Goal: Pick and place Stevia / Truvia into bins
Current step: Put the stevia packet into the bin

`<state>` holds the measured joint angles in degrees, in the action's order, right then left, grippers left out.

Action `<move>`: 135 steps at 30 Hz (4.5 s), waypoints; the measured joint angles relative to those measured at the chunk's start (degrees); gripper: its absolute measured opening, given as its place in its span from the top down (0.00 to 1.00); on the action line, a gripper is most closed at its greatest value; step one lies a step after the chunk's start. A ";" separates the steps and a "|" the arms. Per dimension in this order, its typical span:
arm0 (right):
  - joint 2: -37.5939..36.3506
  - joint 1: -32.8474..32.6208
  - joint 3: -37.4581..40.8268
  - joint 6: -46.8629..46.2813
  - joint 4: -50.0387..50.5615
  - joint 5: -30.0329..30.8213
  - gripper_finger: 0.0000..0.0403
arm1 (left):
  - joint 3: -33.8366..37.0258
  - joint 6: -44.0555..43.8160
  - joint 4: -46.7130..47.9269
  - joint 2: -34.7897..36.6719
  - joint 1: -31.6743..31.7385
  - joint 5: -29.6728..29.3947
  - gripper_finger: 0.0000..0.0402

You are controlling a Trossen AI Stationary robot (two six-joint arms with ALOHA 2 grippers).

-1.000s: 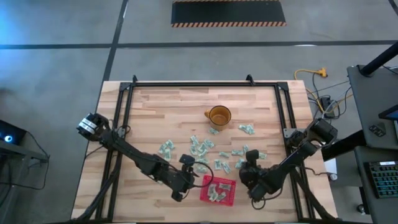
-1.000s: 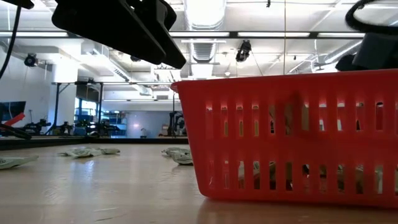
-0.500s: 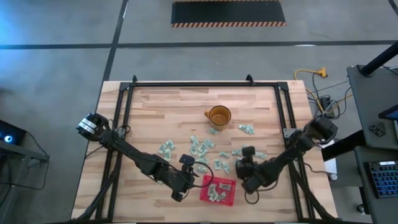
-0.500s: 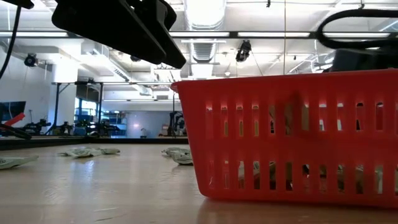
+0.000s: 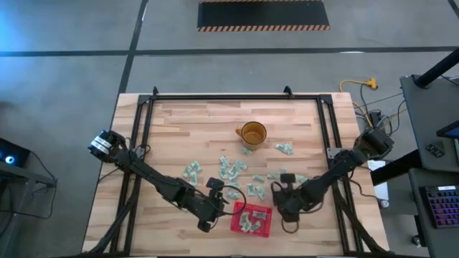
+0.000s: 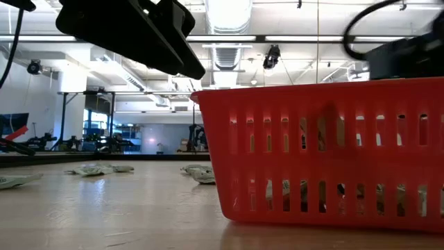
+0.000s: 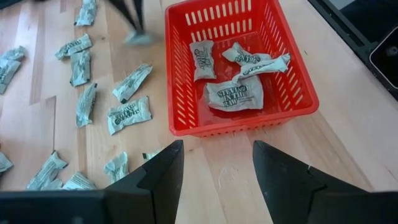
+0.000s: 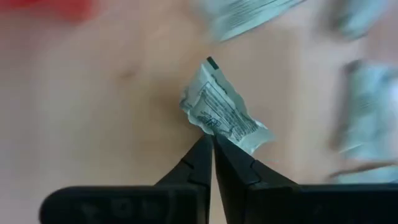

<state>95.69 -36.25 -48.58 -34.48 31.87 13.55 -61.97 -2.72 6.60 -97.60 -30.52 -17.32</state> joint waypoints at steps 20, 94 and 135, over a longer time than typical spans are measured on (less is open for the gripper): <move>-5.06 -10.75 -5.73 -11.78 12.78 16.48 0.98 | 0.10 -0.04 -0.01 0.02 0.00 0.00 0.56; -0.28 -7.75 -11.89 18.42 -11.11 19.40 0.98 | 3.21 -0.12 -0.07 0.02 0.15 -0.84 0.56; -0.02 -10.83 -14.95 14.47 -3.75 14.79 0.68 | 4.25 -45.59 28.49 0.26 -0.32 3.53 0.56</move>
<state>95.68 -47.08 -63.53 -20.01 28.12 28.34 -57.71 -48.31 35.09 -97.34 -30.85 -13.79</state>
